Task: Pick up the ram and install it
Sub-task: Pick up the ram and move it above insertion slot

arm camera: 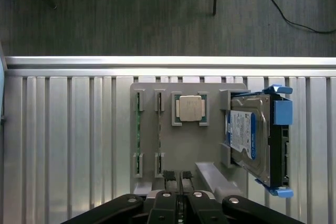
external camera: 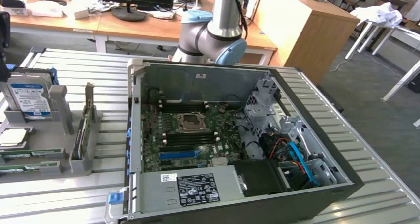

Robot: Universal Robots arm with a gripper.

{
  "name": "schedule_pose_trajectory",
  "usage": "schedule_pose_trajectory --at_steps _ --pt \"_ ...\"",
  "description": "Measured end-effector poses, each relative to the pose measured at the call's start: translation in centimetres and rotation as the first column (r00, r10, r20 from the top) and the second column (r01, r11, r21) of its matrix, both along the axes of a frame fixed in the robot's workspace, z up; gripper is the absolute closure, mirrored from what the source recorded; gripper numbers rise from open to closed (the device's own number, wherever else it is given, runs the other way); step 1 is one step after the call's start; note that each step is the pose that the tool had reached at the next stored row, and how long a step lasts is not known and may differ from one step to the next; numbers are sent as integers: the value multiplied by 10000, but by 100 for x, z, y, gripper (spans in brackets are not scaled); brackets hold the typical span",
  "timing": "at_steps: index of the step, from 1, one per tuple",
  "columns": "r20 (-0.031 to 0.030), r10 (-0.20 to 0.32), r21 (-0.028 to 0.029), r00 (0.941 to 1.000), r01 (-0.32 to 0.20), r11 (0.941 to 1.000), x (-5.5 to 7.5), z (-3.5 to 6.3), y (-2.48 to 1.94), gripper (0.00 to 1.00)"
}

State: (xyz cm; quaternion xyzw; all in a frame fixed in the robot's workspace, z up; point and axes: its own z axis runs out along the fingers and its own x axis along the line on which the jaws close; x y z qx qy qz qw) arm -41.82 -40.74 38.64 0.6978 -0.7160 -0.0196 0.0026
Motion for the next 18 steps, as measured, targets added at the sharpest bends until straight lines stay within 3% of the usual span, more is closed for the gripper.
schedule_pose_trajectory --at_steps 3,13,18 --pt "3 1 0 10000 -1 10000 0 -1 0 76" --pt "3 0 0 10000 0 10000 -2 -1 0 76" --pt "3 0 0 10000 0 10000 -2 0 0 69"
